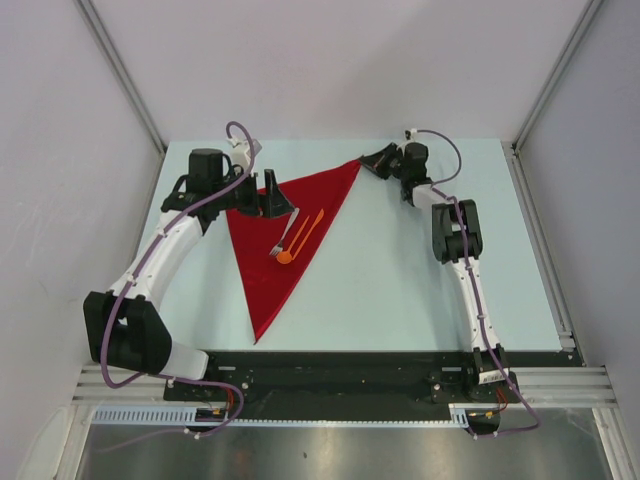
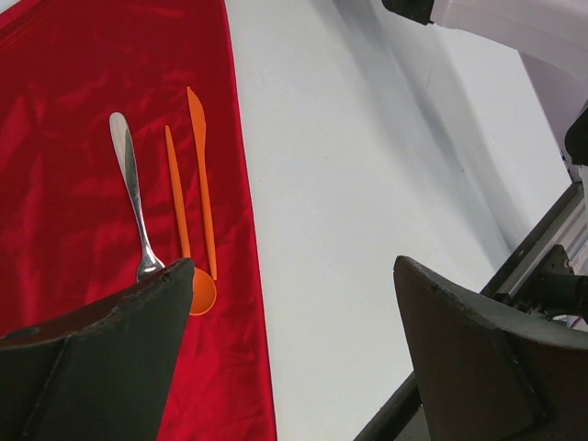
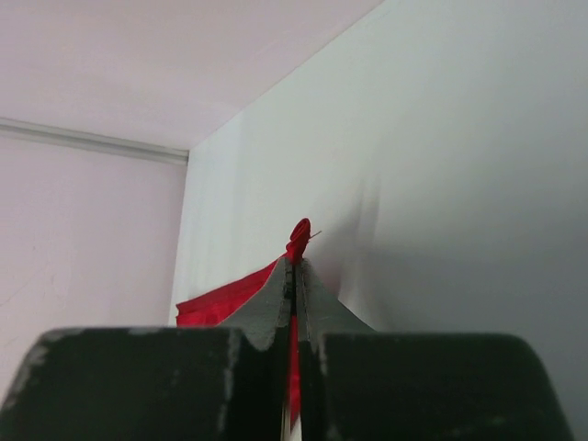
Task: Fold the napkin, place the utensils inside, and roll it up
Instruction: Fold the napkin
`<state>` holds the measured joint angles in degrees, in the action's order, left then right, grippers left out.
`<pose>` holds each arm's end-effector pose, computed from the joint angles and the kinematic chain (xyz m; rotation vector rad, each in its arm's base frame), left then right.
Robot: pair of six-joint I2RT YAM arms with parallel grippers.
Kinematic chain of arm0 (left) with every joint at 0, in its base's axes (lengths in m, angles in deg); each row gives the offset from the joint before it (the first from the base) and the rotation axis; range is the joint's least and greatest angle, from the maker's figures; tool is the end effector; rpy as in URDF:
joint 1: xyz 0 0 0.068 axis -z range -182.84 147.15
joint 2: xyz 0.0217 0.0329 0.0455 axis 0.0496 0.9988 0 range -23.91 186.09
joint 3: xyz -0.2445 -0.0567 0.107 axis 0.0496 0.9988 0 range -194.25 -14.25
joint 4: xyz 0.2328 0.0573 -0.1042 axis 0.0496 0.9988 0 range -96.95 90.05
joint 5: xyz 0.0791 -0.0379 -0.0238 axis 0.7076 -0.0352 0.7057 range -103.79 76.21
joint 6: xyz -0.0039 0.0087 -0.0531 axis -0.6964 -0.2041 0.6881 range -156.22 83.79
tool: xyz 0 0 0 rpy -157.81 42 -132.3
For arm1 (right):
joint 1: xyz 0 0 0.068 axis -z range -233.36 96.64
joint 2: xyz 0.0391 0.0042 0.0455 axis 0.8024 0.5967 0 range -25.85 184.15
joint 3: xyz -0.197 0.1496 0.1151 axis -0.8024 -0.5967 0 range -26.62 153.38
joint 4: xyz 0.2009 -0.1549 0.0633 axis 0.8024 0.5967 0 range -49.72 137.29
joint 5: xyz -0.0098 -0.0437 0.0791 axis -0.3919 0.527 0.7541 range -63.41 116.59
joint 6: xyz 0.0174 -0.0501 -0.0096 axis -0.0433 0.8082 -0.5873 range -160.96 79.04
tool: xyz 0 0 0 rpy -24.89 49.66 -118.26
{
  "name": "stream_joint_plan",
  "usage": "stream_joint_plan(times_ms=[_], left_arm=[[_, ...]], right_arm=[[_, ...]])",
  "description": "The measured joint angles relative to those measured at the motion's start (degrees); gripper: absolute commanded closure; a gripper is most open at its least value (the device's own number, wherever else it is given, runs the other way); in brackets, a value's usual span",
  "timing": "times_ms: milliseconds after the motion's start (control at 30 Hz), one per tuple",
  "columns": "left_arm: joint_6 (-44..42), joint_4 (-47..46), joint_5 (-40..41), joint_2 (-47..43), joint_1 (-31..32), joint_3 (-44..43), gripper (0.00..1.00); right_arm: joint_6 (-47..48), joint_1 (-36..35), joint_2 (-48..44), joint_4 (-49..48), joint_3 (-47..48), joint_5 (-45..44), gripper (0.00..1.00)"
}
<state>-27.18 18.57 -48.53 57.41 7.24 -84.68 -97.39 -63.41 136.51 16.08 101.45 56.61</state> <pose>0.3067 -0.0751 0.3258 0.3636 2.1723 -0.8534 0.5985 0.1240 0.0867 0.3490 1.8787 1.2744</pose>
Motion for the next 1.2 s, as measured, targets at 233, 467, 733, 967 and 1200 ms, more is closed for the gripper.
stream_joint_plan(times_ms=[233,467,733,967,1200], left_arm=[[0.04,-0.17,0.00,-0.09,0.00,0.31,0.06],[0.61,-0.63,0.13,-2.86,-0.02,0.68,0.05],[1.51,-1.60,0.22,-6.38,-0.02,1.38,0.05],[1.49,-2.08,1.42,-7.39,-0.15,1.53,0.05],[1.51,-2.32,1.51,-8.20,-0.26,1.77,0.05]], right_arm=[[-1.16,-2.89,-5.38,-7.04,-9.38,3.69,1.00],[-0.22,-8.76,-17.73,-11.19,-21.40,7.52,1.00],[0.61,-16.20,-26.36,-17.14,-36.89,9.86,1.00],[0.46,-21.33,-27.41,-19.19,-48.00,10.12,1.00],[0.55,-22.84,-31.08,-20.41,-53.07,9.51,1.00]])
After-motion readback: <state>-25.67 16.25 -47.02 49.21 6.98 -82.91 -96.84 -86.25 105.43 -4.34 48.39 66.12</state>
